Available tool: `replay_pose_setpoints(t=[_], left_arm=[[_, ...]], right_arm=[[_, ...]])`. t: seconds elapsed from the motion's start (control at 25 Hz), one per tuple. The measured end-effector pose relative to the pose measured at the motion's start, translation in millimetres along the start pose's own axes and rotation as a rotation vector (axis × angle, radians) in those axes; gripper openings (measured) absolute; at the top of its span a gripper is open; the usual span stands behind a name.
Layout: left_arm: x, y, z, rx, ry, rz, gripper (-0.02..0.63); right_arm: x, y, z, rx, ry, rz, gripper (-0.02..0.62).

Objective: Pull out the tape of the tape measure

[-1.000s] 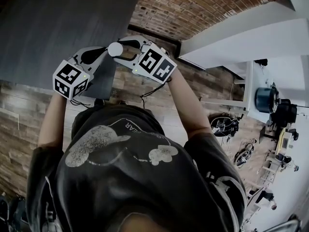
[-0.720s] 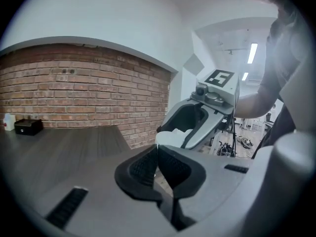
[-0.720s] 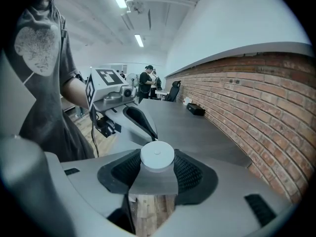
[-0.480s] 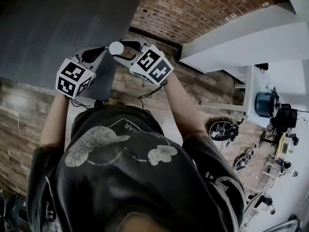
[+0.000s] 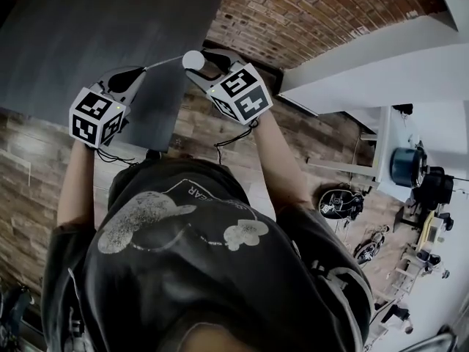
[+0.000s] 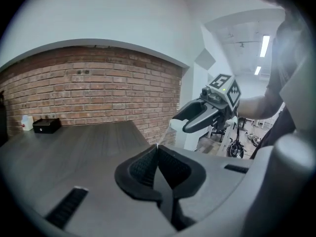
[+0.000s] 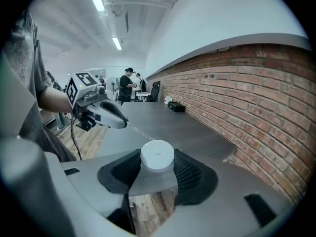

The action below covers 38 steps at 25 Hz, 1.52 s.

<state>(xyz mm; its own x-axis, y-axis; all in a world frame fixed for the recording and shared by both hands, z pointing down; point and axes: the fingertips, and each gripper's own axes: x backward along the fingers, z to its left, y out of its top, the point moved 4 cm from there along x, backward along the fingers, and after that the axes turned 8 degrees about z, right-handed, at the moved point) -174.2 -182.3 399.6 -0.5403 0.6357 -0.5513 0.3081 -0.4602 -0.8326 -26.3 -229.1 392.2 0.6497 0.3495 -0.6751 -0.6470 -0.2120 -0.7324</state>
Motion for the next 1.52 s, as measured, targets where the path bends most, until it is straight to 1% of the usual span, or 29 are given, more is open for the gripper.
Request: replay_pose_setpoints(t=[0.28,0.48,0.56,0.72,0.96,1.08,1.2,1.28,1.4,1.52], left_arm=[[4,-5,11,0.03,0.018,-0.002,0.011],[6,-5,22,0.044,0.033,-0.004,0.011],[7,-5,23,0.034,0.029,-0.003,0.011],[6,-1,22,-0.007,0.038,0.012,0.011],[6,2,24,-0.014,0.047,0.017,0.011],[8,-2,30,0.001,0.07,0.028,0.011],[16,-7,38,0.035,0.089,0.025,0.011],[21,-8,40,0.047,0.092,0.02,0.011],[19,-10,40,0.043,0.107,0.029,0.011],[19,-12,40,0.059,0.112,0.029,0.011]], right_arm=[[-3,0,-3,-0.009,-0.005,-0.001,0.229],[4,-5,-21,-0.047,-0.047,0.003,0.229],[6,-7,-25,-0.054,-0.048,0.006,0.229],[7,-11,-25,-0.026,-0.06,0.024,0.229],[8,-11,-30,-0.037,-0.065,0.015,0.229],[11,-15,-39,-0.046,-0.101,0.027,0.229],[20,-23,-52,-0.089,-0.128,0.024,0.229],[26,-26,-56,-0.107,-0.128,0.015,0.229],[25,-29,-56,-0.105,-0.129,0.017,0.229],[25,-28,-55,-0.109,-0.124,0.009,0.229]])
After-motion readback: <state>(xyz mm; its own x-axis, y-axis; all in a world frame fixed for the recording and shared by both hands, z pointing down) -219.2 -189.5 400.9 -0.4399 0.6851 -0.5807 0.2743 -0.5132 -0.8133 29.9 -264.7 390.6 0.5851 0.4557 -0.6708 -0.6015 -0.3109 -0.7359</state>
